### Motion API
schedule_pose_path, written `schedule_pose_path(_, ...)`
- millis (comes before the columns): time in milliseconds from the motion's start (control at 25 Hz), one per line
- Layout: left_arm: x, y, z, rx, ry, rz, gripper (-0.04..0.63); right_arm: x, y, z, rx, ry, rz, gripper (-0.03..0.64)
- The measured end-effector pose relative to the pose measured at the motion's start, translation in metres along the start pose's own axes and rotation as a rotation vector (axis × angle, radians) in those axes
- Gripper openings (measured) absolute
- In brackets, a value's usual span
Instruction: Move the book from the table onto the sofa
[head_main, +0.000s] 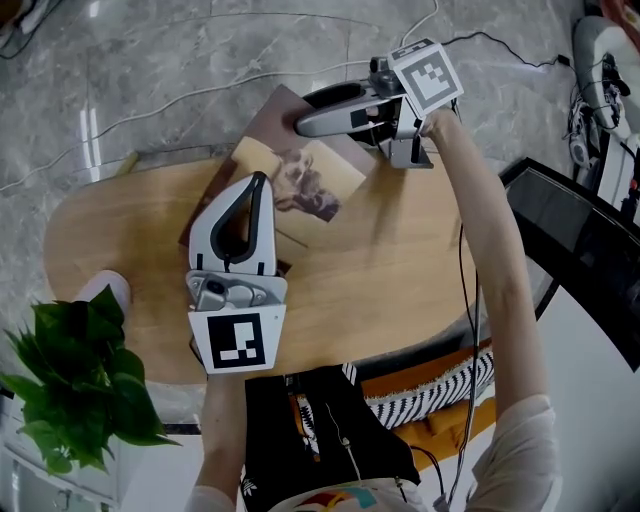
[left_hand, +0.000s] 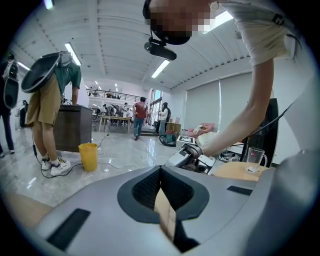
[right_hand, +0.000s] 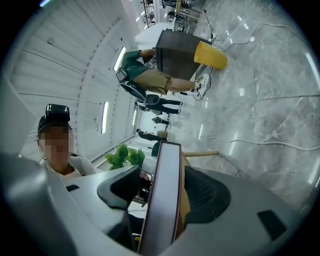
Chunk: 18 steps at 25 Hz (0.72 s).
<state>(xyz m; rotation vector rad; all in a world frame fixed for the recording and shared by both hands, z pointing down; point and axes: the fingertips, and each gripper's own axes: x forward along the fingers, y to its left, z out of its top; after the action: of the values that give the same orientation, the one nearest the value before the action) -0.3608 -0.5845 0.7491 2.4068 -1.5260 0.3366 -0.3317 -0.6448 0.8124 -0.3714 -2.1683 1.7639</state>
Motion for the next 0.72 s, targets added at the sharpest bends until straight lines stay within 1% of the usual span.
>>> schedule_pose_path(160,0.0014,-0.0012,0.0015,0.002,-0.004,-0.004,0.006,0.0106,0.0051,-0.0090,0.008,0.055,0.048,0.281)
schedule_pose_path(240,0.0020,-0.0022,0.0021,0.007,-0.006,-0.009,0.006,0.0122,0.0056,-0.0109,0.007,0.067,0.056,0.281)
schedule_pose_path(280,0.0020,-0.0029,0.0026,0.009,-0.007,-0.010,0.006,0.0122,0.0042,-0.0109,0.006,0.067,0.051,0.264)
schedule_pose_path(320,0.0022,-0.0039,0.0034,0.010,-0.010,-0.012,0.006,0.0118,0.0022,-0.0108,0.005,0.068,0.043,0.184)
schedule_pose_path(440,0.0040,-0.0067,0.0057,0.013,-0.013,-0.023,0.006,0.0107,-0.0005,-0.0109,0.017,0.070,0.037,0.176)
schedule_pose_path(520,0.0047,-0.0060,0.0066,0.001,-0.013,-0.030,0.006,0.0104,-0.0012,-0.0108,0.032,0.070,0.036,0.173)
schedule_pose_path(640,0.0045,-0.0018,0.0061,-0.029,-0.007,-0.012,0.006,0.0113,-0.0011,-0.0102,0.019,0.072,0.027,0.173)
schedule_pose_path(720,0.0046,0.0002,0.0063,-0.035,-0.003,0.000,0.006,0.0107,-0.0007,-0.0087,0.002,0.066,0.022,0.172)
